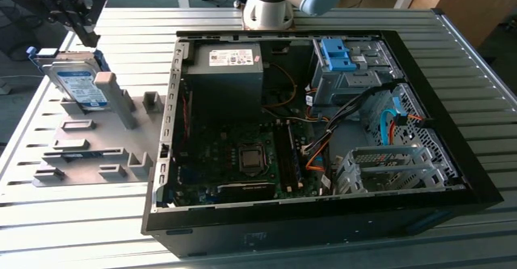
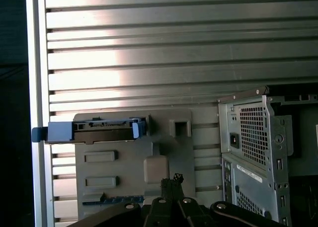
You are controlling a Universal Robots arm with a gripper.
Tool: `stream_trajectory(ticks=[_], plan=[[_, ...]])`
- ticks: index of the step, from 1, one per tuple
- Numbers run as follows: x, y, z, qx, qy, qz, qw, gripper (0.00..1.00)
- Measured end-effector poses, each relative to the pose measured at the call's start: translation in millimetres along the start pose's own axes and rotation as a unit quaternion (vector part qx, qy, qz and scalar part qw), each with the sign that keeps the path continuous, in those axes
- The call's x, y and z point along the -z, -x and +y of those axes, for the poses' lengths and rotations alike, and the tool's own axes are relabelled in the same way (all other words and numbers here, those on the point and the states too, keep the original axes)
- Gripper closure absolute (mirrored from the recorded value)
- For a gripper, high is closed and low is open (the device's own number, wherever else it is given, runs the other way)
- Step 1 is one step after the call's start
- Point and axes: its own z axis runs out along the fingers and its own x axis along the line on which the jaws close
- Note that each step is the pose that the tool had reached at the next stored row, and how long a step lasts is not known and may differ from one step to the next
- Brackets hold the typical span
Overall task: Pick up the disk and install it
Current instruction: 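Reach for the disk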
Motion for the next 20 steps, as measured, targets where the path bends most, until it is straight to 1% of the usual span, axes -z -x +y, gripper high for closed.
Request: stream_trajectory(ticks=[3,6,8,9,11,13,20], plan=[[0.0,-0.1,0.1,0.000,0.0001,0.0001,1.0000,0.89],[-0.1,-1.9,1.5,0.000,-0.0001,0.0023,1.0000,0.89],[0.0,-8.4,1.7,0.000,-0.0002,0.0026,1.0000,0.89],[-0.2,-17.2,2.3,0.000,-0.0001,0.0026,1.0000,0.89],[-0.3,-23.0,2.7,0.000,-0.0002,0.0026,1.0000,0.89],[-0.4,-24.9,3.0,0.000,-0.0002,0.0026,1.0000,0.89],[-0.4,-26.5,2.9,0.000,-0.0001,0.0026,1.0000,0.89]])
